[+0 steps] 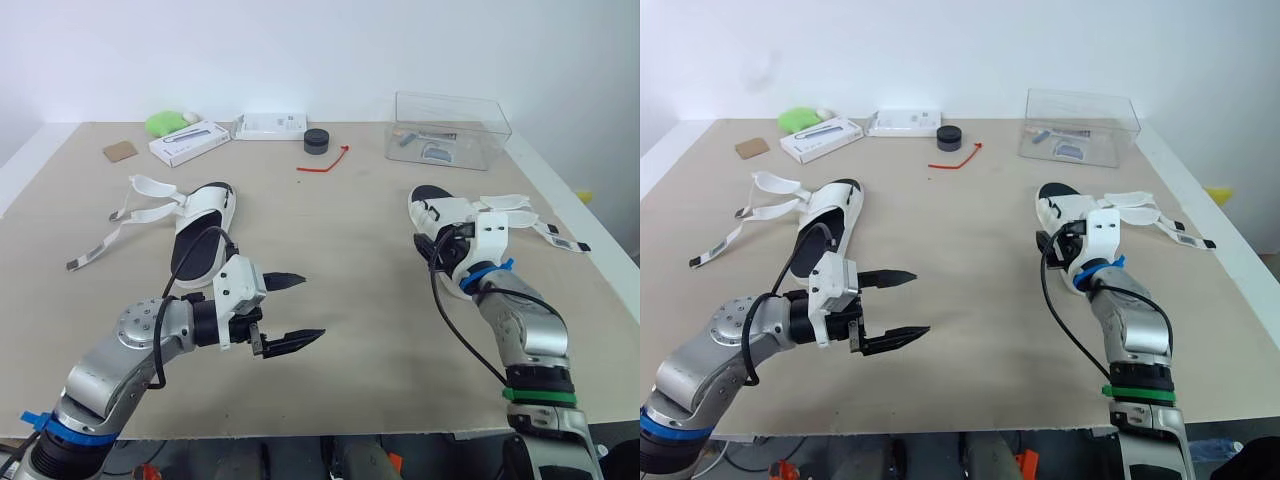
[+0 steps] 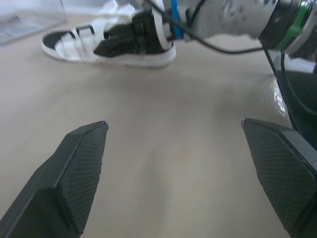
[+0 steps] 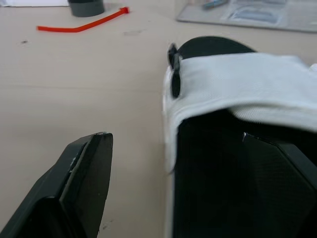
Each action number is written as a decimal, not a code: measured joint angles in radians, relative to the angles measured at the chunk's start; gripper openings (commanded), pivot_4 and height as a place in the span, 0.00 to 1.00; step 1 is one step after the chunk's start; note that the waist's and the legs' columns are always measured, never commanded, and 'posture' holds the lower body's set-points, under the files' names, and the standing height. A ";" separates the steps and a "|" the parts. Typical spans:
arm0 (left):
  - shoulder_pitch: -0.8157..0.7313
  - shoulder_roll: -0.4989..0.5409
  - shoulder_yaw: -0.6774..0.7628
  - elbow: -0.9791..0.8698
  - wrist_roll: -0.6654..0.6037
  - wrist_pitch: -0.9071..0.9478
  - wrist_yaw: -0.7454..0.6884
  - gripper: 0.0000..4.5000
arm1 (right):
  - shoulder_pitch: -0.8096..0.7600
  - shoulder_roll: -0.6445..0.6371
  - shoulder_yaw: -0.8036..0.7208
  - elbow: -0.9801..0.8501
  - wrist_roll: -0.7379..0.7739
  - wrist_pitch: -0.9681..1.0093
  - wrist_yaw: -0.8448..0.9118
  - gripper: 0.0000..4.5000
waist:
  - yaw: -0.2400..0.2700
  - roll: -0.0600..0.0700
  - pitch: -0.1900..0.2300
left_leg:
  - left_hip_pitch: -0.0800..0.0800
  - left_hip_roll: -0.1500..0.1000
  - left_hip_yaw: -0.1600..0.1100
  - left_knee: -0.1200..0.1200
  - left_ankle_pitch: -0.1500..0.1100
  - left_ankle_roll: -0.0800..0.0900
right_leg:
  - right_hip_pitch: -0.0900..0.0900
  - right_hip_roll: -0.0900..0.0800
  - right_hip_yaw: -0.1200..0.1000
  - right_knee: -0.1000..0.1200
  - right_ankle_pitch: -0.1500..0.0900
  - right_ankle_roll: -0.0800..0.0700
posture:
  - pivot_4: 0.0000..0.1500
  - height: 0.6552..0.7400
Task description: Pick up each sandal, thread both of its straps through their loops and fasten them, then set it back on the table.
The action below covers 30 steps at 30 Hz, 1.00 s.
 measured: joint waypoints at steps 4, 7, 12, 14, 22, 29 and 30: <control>0.019 -0.001 0.000 0.000 0.014 -0.022 0.010 1.00 | -0.029 0.004 0.024 0.045 -0.029 -0.042 0.020 0.91 | -0.003 0.000 0.000 | 0.000 0.000 0.000 0.000 0.000 0.000 | 0.000 0.000 0.000 0.000 0.000 0.000 | 1.00 1.00; 0.025 -0.001 -0.001 0.001 0.040 -0.047 0.013 1.00 | -0.044 0.020 0.049 0.075 -0.055 -0.089 0.035 0.65 | -0.004 0.000 0.000 | 0.000 0.000 0.001 0.000 0.000 0.000 | 0.000 0.000 0.000 0.000 0.000 0.000 | 1.00 1.00; 0.036 -0.002 -0.001 0.013 0.050 -0.065 0.018 1.00 | -0.050 0.022 0.062 0.110 -0.077 -0.145 0.046 0.12 | -0.008 0.000 0.000 | 0.000 0.000 0.003 0.000 0.000 0.001 | 0.000 0.000 0.002 0.000 0.000 0.001 | 1.00 1.00; 0.042 -0.002 -0.001 0.021 0.054 -0.067 0.019 1.00 | -0.059 0.023 0.065 0.129 -0.078 -0.160 0.058 0.02 | -0.012 0.000 0.000 | 0.001 0.000 0.004 0.000 -0.001 0.001 | 0.000 0.000 0.003 0.000 0.001 0.001 | 1.00 1.00; 0.067 0.004 0.030 0.030 0.060 -0.086 0.014 1.00 | -0.077 -0.010 0.094 0.185 -0.069 -0.230 0.253 0.02 | -0.022 0.000 0.000 | 0.002 0.001 0.007 0.000 -0.001 0.002 | -0.001 0.001 0.006 0.000 0.002 0.002 | 1.00 1.00; 0.110 0.090 0.115 0.031 0.027 -0.094 -0.064 1.00 | 0.091 -0.215 0.275 -0.137 0.035 -0.239 0.790 0.02 | -0.018 0.001 0.001 | 0.002 0.002 0.005 -0.001 -0.007 0.011 | -0.001 -0.001 0.004 0.000 -0.004 0.001 | 1.00 1.00; 0.117 0.097 0.130 0.031 0.021 -0.098 -0.077 1.00 | 0.120 -0.233 0.290 -0.191 0.053 -0.237 0.838 0.02 | -0.017 0.001 0.001 | 0.002 0.002 0.005 -0.001 -0.008 0.011 | -0.001 -0.002 0.004 0.000 -0.004 0.001 | 1.00 1.00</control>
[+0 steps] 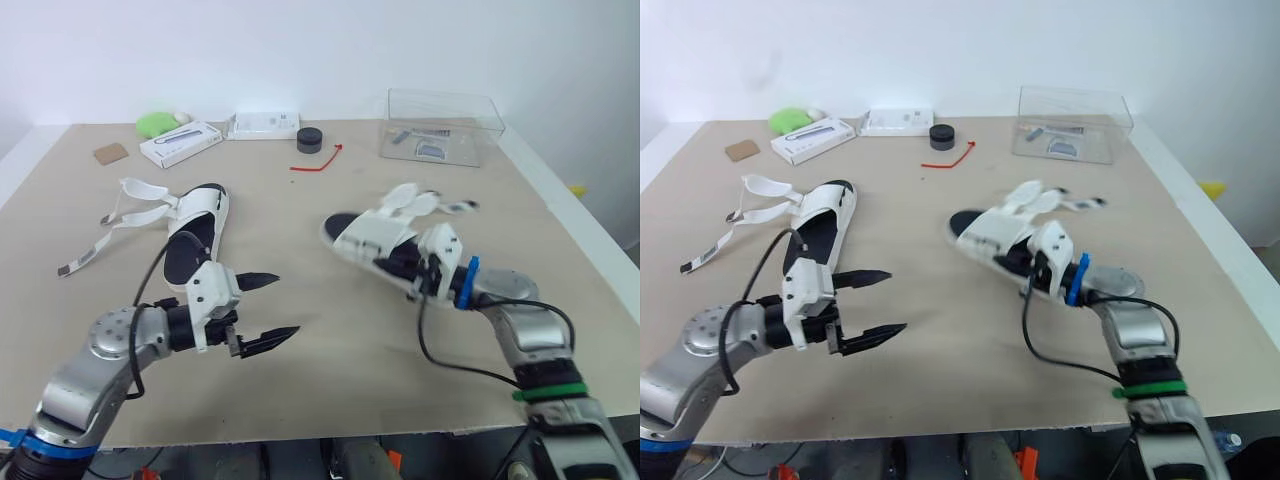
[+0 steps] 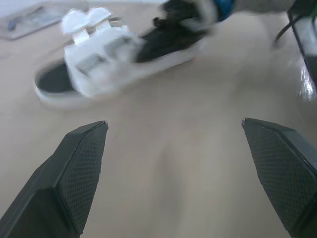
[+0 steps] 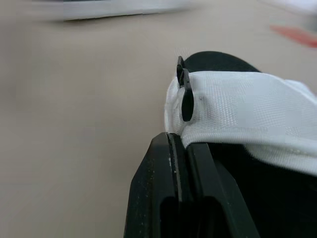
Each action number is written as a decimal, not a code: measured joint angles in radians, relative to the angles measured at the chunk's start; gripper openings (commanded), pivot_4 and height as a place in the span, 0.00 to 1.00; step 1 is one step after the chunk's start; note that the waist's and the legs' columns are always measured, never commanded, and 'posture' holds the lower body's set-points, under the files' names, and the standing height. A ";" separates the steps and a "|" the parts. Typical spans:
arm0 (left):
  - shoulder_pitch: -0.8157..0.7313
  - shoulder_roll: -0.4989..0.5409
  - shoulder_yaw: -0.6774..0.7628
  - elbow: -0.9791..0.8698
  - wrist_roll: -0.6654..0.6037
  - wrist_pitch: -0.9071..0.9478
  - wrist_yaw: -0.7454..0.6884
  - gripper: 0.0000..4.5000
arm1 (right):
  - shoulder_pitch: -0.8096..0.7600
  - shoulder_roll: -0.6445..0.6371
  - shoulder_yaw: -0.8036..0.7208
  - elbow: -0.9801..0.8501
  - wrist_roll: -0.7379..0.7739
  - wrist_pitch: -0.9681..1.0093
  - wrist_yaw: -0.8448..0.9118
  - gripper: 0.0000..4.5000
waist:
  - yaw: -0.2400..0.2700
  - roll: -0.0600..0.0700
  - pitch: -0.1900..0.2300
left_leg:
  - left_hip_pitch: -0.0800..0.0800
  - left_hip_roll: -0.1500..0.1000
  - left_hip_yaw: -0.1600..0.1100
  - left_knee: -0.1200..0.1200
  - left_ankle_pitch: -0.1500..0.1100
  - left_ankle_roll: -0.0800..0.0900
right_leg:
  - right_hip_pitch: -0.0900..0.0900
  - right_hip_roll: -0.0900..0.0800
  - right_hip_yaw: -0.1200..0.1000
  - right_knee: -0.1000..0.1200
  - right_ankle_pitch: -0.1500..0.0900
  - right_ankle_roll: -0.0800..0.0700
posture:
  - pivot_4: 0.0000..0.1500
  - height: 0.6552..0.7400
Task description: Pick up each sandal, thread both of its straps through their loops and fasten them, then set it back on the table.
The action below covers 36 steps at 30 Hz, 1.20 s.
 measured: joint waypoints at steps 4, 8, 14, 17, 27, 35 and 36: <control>0.032 0.030 0.024 -0.003 -0.019 -0.008 -0.040 1.00 | 0.084 -0.048 0.027 -0.125 0.042 0.003 0.106 0.02 | -0.001 0.000 0.000 | 0.000 0.000 0.002 0.001 -0.001 -0.002 | 0.000 -0.001 0.001 0.000 0.000 0.001 | 1.00 1.00; 0.073 0.055 0.047 -0.019 -0.026 -0.008 -0.064 1.00 | 0.108 -0.055 0.027 -0.146 0.053 0.011 0.127 0.02 | 0.000 -0.001 0.001 | 0.001 -0.001 0.002 0.002 -0.001 -0.002 | 0.000 0.000 0.001 0.000 0.001 0.002 | 1.00 1.00; 0.106 0.066 0.064 -0.034 -0.042 -0.008 -0.080 1.00 | 0.146 -0.068 0.032 -0.211 0.092 0.008 0.218 0.02 | 0.001 -0.001 0.001 | 0.001 0.000 0.001 0.002 -0.001 -0.002 | 0.000 0.000 0.000 0.000 0.000 0.001 | 1.00 1.00; 0.106 0.068 0.065 -0.041 -0.047 -0.008 -0.087 1.00 | 0.150 -0.072 0.052 -0.205 0.087 -0.039 0.265 0.02 | 0.000 -0.001 0.001 | 0.001 -0.001 0.002 0.002 -0.001 -0.002 | 0.000 0.000 0.000 0.000 0.000 0.001 | 1.00 1.00; 0.102 0.073 0.071 -0.040 -0.052 -0.008 -0.092 1.00 | 0.081 -0.006 0.100 0.000 0.037 -0.289 0.359 0.02 | -0.003 -0.001 0.001 | 0.003 0.000 0.002 0.002 0.000 -0.001 | 0.001 0.002 0.001 0.001 0.002 0.000 | 1.00 1.00; 0.073 0.062 0.064 -0.021 -0.047 -0.008 -0.081 1.00 | -0.017 0.044 0.114 0.089 -0.004 -0.331 0.345 0.02 | -0.001 -0.001 0.001 | 0.003 0.000 0.002 0.002 0.001 -0.001 | 0.001 0.003 0.001 0.002 0.002 -0.001 | 1.00 1.00; 0.067 0.061 0.064 -0.016 -0.047 -0.008 -0.079 1.00 | -0.022 0.048 0.120 0.089 -0.006 -0.325 0.340 0.02 | -0.001 -0.001 0.001 | 0.003 0.000 0.002 0.002 0.001 -0.001 | 0.001 0.003 0.001 0.002 0.002 -0.001 | 1.00 1.00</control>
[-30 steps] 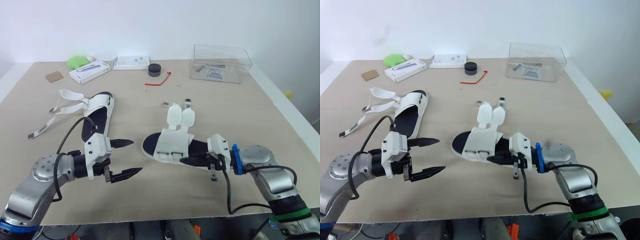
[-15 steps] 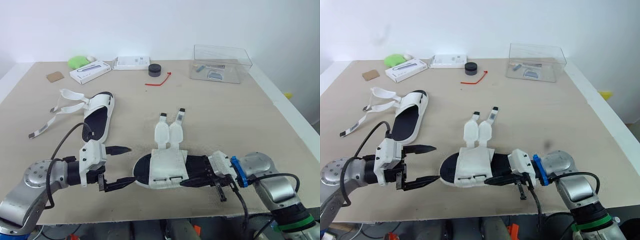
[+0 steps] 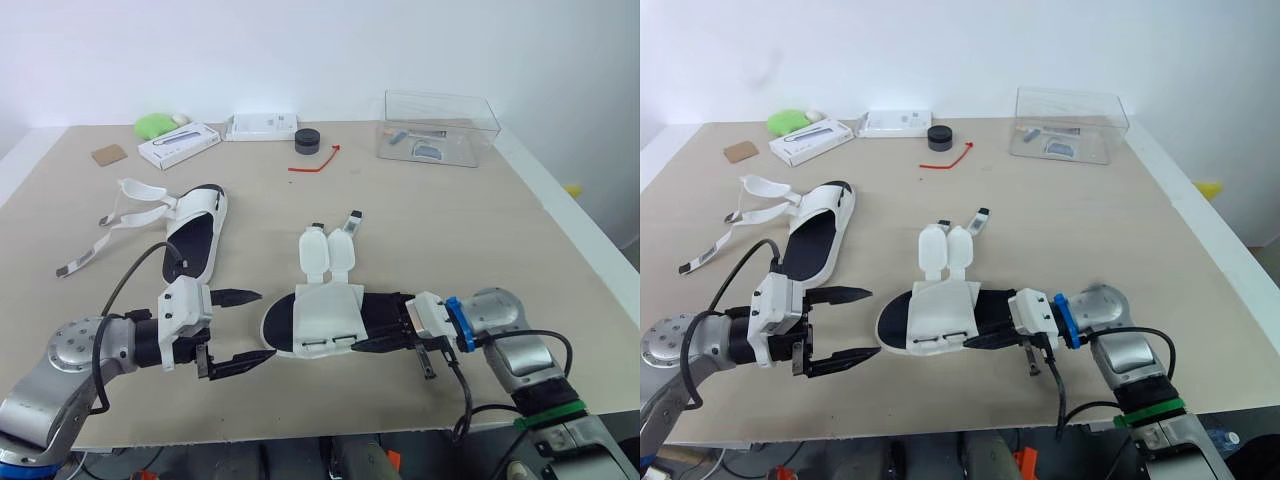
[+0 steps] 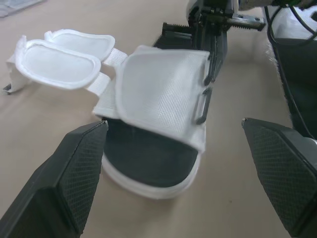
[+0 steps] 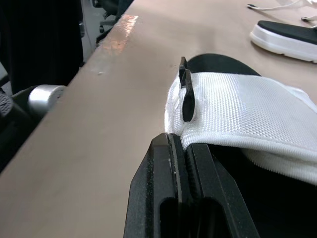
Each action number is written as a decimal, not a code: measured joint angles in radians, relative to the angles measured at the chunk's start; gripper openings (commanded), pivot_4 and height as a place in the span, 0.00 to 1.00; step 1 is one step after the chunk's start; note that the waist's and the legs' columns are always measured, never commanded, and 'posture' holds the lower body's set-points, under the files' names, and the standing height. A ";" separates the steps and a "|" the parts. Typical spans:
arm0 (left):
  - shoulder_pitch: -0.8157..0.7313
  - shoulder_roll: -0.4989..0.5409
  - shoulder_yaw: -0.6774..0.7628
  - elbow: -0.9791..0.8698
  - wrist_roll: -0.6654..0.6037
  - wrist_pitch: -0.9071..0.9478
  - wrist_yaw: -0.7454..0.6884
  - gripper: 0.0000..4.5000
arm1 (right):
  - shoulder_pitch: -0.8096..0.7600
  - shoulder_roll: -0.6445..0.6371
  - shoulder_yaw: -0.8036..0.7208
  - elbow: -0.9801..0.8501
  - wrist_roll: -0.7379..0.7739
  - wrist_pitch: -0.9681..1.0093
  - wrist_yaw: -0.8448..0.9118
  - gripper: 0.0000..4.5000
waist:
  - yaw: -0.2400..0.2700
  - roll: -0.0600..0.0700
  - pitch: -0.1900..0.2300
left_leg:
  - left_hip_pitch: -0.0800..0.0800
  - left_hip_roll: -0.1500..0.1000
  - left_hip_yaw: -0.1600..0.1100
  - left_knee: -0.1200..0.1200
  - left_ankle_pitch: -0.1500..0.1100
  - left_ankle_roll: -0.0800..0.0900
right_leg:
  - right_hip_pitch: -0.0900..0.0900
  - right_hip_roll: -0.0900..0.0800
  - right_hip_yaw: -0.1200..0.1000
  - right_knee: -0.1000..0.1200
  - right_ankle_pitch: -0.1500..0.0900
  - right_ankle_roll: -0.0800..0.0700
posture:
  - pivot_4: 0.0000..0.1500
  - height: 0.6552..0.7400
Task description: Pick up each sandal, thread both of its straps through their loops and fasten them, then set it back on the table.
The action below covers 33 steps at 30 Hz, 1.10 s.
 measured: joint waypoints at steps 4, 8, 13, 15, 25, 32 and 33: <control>-0.014 -0.001 0.000 0.035 0.000 0.002 0.010 1.00 | -0.005 0.002 0.008 0.000 -0.003 0.002 -0.002 0.02 | 0.000 0.000 0.000 | -0.001 0.000 0.000 0.000 -0.001 -0.001 | 0.000 -0.002 0.000 0.000 -0.001 0.000 | 1.00 1.00; -0.022 0.000 -0.002 0.055 0.004 0.001 0.006 1.00 | -0.024 0.003 0.018 0.001 -0.013 0.012 -0.003 0.02 | 0.000 0.000 0.000 | 0.000 0.000 0.000 0.000 -0.001 -0.001 | 0.000 -0.003 0.000 0.000 -0.001 0.000 | 1.00 1.00; -0.023 0.002 -0.021 0.058 0.011 0.000 -0.010 1.00 | -0.053 0.011 0.024 0.016 -0.026 0.027 -0.003 0.02 | 0.000 0.000 0.000 | 0.000 0.000 0.000 0.000 -0.001 0.000 | 0.000 -0.003 0.000 0.000 0.000 0.000 | 1.00 1.00; -0.025 0.002 -0.026 0.058 0.018 0.000 -0.011 1.00 | -0.068 0.012 0.025 0.020 -0.034 0.036 -0.005 0.17 | 0.000 0.000 0.000 | 0.000 0.000 0.000 0.000 -0.001 -0.001 | 0.000 -0.003 0.000 0.000 0.000 0.000 | 1.00 1.00; -0.049 0.001 -0.053 0.067 0.029 -0.001 -0.014 1.00 | -0.076 -0.034 0.004 -0.040 -0.017 0.100 -0.024 0.34 | 0.001 0.000 0.000 | -0.001 -0.001 0.000 0.000 -0.001 -0.001 | 0.000 -0.003 0.000 0.000 -0.001 0.000 | 1.00 1.00; -0.066 0.001 -0.059 0.103 0.045 -0.019 -0.032 1.00 | -0.017 -0.107 -0.039 -0.112 0.045 0.158 -0.018 0.34 | 0.001 0.000 0.000 | -0.001 0.000 0.000 0.000 -0.001 -0.001 | 0.000 -0.003 0.000 0.000 -0.001 0.000 | 1.00 1.00; -0.069 0.001 -0.060 0.104 0.046 -0.020 -0.034 1.00 | -0.009 -0.119 -0.047 -0.121 0.060 0.176 -0.017 0.34 | 0.001 0.000 0.000 | -0.001 0.000 0.000 0.000 -0.001 -0.001 | 0.000 -0.003 0.000 0.000 -0.001 0.000 | 1.00 1.00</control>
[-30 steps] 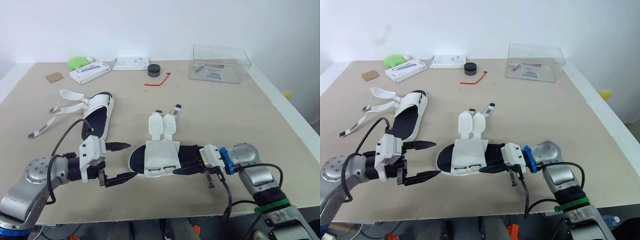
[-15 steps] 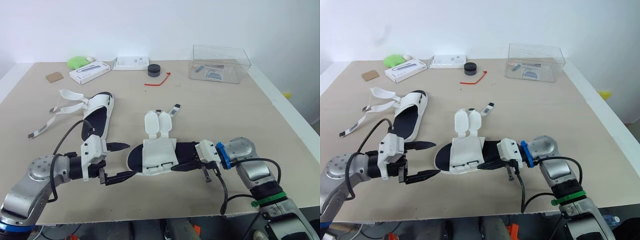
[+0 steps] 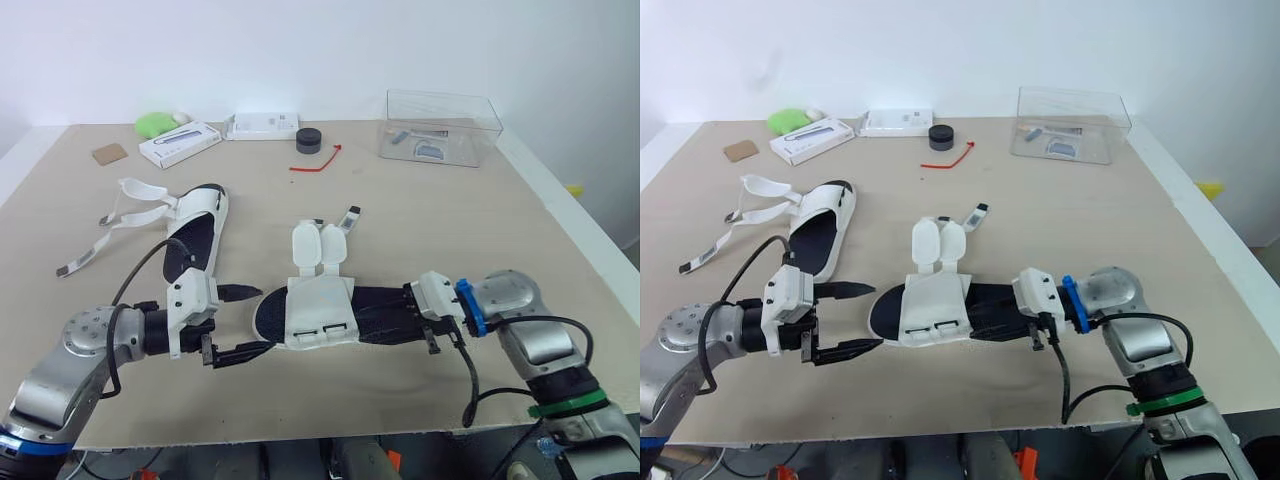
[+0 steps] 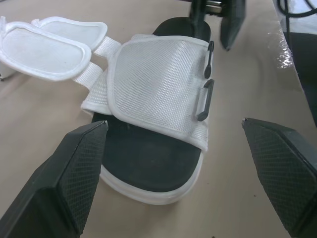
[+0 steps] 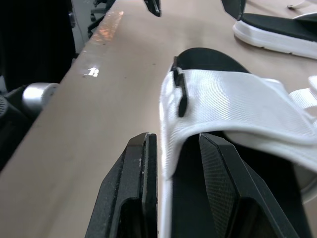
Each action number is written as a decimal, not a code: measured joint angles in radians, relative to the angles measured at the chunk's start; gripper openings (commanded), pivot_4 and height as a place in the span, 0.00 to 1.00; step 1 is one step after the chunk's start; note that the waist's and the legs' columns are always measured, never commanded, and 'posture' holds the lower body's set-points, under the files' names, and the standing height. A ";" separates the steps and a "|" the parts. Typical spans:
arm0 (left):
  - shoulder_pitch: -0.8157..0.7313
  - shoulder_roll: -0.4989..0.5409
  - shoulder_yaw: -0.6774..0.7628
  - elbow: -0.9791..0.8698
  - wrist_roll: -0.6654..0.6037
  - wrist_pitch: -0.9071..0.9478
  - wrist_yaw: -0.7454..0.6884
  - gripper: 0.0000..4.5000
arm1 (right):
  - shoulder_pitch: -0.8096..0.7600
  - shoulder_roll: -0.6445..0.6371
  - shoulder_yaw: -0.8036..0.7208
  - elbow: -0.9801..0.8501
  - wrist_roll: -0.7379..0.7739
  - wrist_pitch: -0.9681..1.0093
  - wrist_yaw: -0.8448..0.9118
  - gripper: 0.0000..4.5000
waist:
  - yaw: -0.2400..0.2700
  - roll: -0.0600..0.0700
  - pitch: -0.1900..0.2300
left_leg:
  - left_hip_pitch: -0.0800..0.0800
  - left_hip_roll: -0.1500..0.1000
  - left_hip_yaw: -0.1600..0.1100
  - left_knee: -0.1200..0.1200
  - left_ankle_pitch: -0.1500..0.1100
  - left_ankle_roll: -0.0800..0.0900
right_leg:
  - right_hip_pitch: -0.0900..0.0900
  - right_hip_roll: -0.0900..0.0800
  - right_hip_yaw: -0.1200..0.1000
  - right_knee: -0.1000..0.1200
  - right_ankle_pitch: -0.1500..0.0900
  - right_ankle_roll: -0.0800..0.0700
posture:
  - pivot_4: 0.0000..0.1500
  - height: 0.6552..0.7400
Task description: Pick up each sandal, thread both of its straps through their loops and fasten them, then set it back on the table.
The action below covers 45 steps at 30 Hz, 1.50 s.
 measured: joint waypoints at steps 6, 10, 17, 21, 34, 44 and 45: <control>-0.024 -0.008 0.000 0.037 0.003 -0.001 0.000 1.00 | -0.022 -0.033 -0.072 -0.010 0.097 0.167 -0.025 0.74 | -0.001 0.000 0.000 | 0.000 0.000 0.000 0.000 0.000 0.000 | 0.000 0.001 0.000 0.000 0.000 0.000 | 1.00 1.00; -0.042 -0.017 -0.003 0.043 0.011 -0.003 0.002 1.00 | -0.060 -0.013 -0.093 -0.010 0.135 0.232 -0.048 0.99 | -0.001 0.000 0.000 | 0.000 0.000 0.000 0.000 0.000 0.000 | 0.000 0.001 0.000 0.000 0.000 0.000 | 1.00 1.00; -0.096 -0.039 -0.054 0.094 0.039 -0.003 0.002 1.00 | -0.090 0.002 -0.094 -0.004 0.130 0.229 -0.048 0.99 | 0.000 0.000 0.000 | -0.001 -0.002 0.000 0.000 0.000 0.000 | 0.000 0.000 0.000 0.000 0.000 0.001 | 1.00 1.00; -0.115 -0.035 -0.103 0.129 0.125 -0.070 -0.019 0.72 | -0.093 0.033 -0.092 0.030 0.097 0.187 -0.059 1.00 | 0.000 0.000 0.000 | -0.001 -0.002 0.000 0.000 0.000 0.000 | 0.000 0.000 0.000 0.000 0.000 0.001 | 1.00 1.00; -0.195 -0.044 -0.168 0.243 0.218 -0.130 -0.044 0.01 | -0.175 0.083 -0.113 0.033 0.179 0.506 -0.231 1.00 | -0.001 0.000 0.000 | -0.001 -0.001 0.000 0.000 0.000 0.000 | 0.000 0.000 0.000 0.000 0.000 0.001 | 1.00 1.00; -0.219 -0.043 -0.201 0.288 0.264 -0.185 -0.090 0.01 | -0.327 0.141 -0.114 0.112 0.200 0.817 -0.421 1.00 | -0.003 0.000 0.000 | -0.002 -0.001 0.000 0.000 0.000 0.000 | -0.001 -0.001 0.001 0.000 0.001 0.001 | 1.00 1.00; -0.222 -0.042 -0.204 0.293 0.269 -0.195 -0.093 0.01 | -0.370 0.154 -0.118 0.142 0.211 0.901 -0.459 1.00 | -0.004 0.000 0.000 | -0.002 -0.001 0.001 0.000 0.000 0.000 | -0.001 -0.001 0.002 0.000 0.003 -0.001 | 1.00 1.00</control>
